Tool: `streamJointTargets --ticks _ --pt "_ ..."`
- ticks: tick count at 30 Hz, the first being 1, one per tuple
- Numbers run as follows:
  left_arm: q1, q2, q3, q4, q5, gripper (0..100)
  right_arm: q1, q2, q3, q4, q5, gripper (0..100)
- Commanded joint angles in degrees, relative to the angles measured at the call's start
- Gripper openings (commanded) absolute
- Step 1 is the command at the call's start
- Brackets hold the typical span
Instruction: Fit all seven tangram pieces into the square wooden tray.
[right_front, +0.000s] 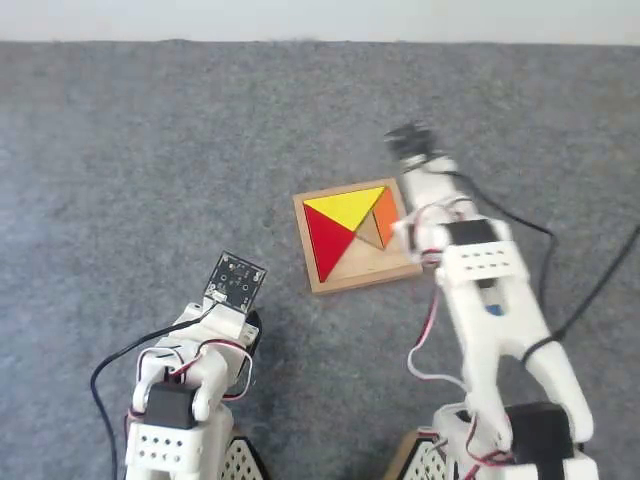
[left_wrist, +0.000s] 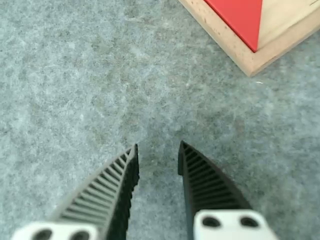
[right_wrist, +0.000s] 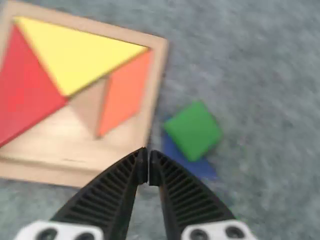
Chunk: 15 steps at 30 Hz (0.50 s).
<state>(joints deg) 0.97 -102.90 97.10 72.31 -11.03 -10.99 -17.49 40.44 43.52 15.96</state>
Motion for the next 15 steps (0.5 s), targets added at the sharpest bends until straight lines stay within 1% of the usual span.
streamJointTargets --ticks 1,2,4,6,9,12,15 --pt "0.00 -1.23 -0.66 0.18 0.44 12 4.53 4.09 -7.56 1.01 -1.67 13.4" --pt "0.00 -1.23 -0.66 0.18 0.44 12 4.18 6.64 -9.93 1.54 -1.58 16.3" --pt "0.00 -1.23 -0.66 0.18 0.44 12 2.77 12.53 -15.47 3.91 0.53 18.4" --pt "0.00 -1.23 -0.66 0.18 0.44 12 1.89 19.03 -22.15 8.13 4.48 18.3" --pt "0.00 -1.23 -0.66 0.18 0.44 12 2.24 28.62 -31.91 13.85 8.09 18.4" --pt "0.00 -1.23 -0.66 0.18 0.44 12 3.74 36.44 -39.82 16.92 11.43 18.4" --pt "0.00 -1.23 -0.66 0.18 0.44 12 4.62 41.19 -45.01 19.30 13.89 18.5"
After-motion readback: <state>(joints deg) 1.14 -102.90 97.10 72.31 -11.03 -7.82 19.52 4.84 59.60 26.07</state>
